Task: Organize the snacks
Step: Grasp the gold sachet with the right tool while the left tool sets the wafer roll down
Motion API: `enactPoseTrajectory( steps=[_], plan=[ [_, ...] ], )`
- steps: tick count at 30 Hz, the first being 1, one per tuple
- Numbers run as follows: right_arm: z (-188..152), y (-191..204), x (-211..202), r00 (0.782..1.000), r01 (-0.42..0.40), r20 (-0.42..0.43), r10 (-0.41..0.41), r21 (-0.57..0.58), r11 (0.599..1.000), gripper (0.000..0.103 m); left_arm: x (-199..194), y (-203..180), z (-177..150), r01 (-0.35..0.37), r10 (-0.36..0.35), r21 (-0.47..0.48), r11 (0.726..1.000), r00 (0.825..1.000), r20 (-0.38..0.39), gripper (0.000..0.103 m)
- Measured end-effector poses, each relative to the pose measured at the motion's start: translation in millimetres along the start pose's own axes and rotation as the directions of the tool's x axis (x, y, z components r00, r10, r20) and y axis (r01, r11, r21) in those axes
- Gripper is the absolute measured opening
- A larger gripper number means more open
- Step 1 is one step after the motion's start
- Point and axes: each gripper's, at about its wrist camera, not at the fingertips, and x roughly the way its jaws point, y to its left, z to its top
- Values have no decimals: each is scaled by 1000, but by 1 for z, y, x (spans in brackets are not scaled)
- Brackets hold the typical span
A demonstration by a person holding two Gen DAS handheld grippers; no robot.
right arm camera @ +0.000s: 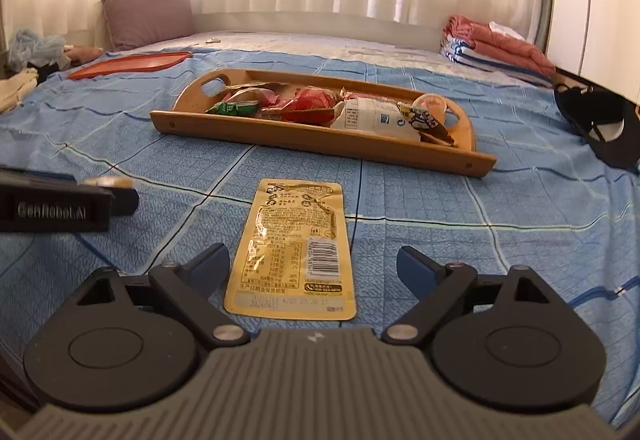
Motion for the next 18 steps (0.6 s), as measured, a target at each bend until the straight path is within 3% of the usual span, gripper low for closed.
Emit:
enactPoseTrajectory(
  steps=[4,12,18],
  plan=[
    [5,1,10,1000,-22,-11,22,37,999,95,0,-1,-1,-16,16,2,1000,1000,15,82],
    [9,4,24,999,-23,-38,26,67,998,97,7,7,1,-1,1,-42,999,1000,8,84],
    [7,2,21,999,-25,-25,27,71,997,86,5,11,0,5,-5,-56,998,1000,7,79]
  ],
)
